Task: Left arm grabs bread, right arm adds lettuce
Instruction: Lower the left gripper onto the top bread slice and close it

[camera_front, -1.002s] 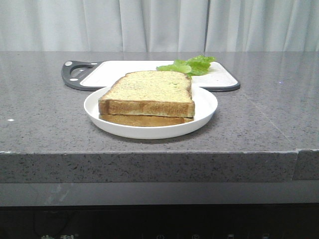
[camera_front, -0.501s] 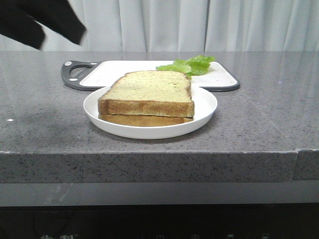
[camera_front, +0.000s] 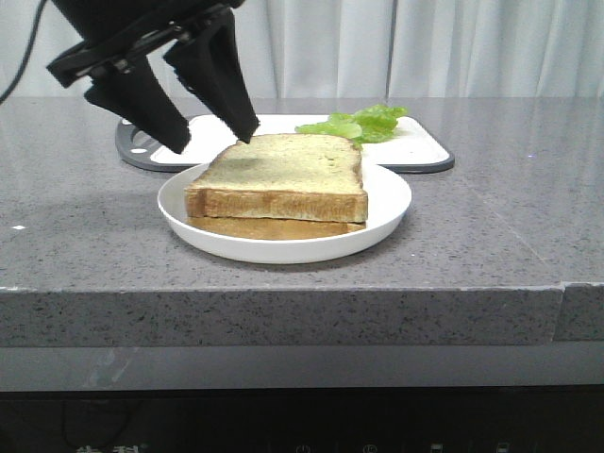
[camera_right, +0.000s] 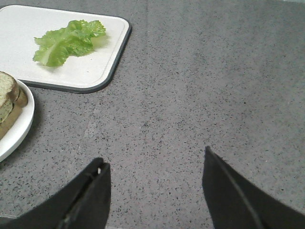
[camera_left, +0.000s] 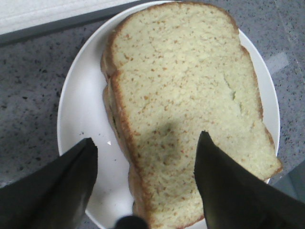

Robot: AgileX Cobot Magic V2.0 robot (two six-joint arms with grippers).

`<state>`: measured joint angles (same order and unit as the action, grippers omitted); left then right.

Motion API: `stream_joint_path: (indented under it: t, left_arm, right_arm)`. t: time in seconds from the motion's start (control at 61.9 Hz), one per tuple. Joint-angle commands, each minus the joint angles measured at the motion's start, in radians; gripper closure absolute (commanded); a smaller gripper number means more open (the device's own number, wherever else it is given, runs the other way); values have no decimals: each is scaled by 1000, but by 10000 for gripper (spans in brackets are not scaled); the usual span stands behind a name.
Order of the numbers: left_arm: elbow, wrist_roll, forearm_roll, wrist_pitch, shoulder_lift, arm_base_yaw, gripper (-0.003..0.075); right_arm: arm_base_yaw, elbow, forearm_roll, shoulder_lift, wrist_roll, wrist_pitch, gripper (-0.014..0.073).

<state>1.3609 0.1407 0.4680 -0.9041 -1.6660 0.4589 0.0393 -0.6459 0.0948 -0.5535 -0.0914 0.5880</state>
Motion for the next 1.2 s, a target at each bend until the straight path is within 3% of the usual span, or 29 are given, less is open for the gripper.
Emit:
stream_joint_path:
  t: [0.0, 0.743, 1.179]
  left_arm:
    - [53, 0, 55, 16, 11, 8, 283]
    - [115, 0, 83, -59, -54, 8, 285]
    - [115, 0, 83, -75, -83, 8, 505]
  right_arm:
    - [-5, -33, -4, -10, 0, -65, 146]
    - [-5, -33, -4, -10, 0, -62, 146]
    - [-5, -33, -4, -10, 0, -31, 146]
